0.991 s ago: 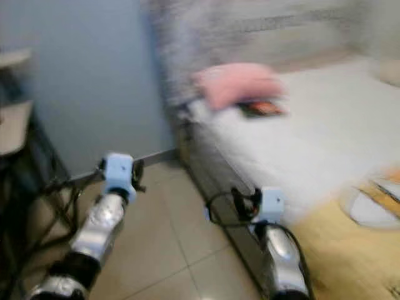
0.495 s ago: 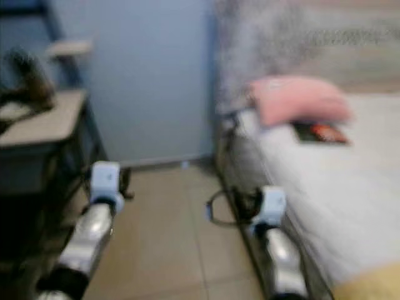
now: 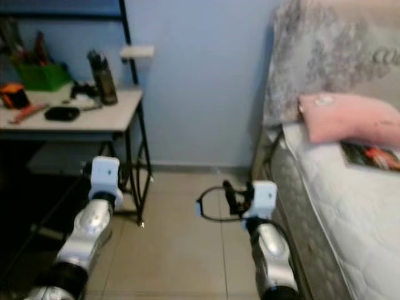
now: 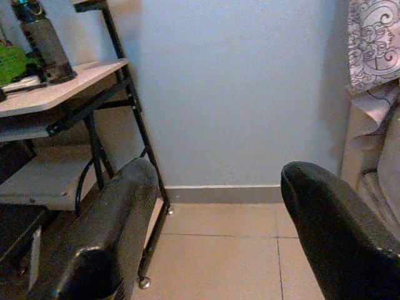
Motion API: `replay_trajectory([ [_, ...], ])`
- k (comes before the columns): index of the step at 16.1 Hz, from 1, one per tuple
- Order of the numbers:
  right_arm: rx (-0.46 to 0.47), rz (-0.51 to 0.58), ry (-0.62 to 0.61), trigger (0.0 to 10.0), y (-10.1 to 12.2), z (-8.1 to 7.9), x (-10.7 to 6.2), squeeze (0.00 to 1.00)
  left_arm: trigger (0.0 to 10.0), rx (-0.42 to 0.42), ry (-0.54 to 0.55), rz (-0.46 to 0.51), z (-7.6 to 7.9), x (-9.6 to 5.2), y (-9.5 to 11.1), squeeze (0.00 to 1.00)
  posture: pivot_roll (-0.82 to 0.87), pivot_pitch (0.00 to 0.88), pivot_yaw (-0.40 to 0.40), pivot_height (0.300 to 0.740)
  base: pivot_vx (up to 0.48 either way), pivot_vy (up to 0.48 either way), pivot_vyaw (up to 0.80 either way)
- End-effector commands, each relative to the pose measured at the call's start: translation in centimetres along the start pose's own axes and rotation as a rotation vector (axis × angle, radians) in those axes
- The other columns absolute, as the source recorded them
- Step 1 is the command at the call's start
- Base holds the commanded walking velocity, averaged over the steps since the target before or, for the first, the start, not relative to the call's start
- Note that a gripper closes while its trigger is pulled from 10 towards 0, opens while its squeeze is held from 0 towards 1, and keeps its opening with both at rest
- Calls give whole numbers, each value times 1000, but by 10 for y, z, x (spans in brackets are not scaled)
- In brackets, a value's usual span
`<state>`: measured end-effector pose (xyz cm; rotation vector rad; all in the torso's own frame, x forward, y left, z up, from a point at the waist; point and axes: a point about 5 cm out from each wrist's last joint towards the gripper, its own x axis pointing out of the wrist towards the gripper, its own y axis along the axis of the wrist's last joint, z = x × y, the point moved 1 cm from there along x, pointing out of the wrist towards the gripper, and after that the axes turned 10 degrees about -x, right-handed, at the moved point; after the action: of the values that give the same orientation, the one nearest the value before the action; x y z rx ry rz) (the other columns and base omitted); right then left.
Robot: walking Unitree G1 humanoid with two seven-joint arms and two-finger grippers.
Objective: Clean up the room
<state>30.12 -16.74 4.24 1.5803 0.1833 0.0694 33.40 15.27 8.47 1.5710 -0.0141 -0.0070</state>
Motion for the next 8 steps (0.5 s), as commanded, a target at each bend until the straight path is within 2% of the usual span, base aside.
replay_trajectory([
  [1, -10, 21, -49, 10000, 3, 11, 0, 0, 10000, 12, -61, 60, 11, 3, 10, 0, 138, 0, 29, 740, 480, 0, 0],
  [2, -36, 67, -83, 10000, 10, 15, 0, 0, 10000, 14, -92, 90, 13, 1, 13, 0, 135, 0, 28, 740, 480, 0, 0],
  [4, -59, 131, -125, 10000, 21, 19, 0, 0, 10000, -17, -70, 108, 11, 2, 16, 0, 133, 0, 26, 740, 480, 0, 0],
  [6, -45, 138, -122, 10000, 24, 19, 2, 0, 10000, -38, -80, 153, 13, 4, 25, 0, 131, 0, 23, 740, 480, 0, 0],
  [8, -50, 123, -110, 10000, 22, 16, 3, 0, 10000, -49, -85, 153, 14, 5, 26, 0, 131, 0, 24, 740, 480, 0, 0],
])
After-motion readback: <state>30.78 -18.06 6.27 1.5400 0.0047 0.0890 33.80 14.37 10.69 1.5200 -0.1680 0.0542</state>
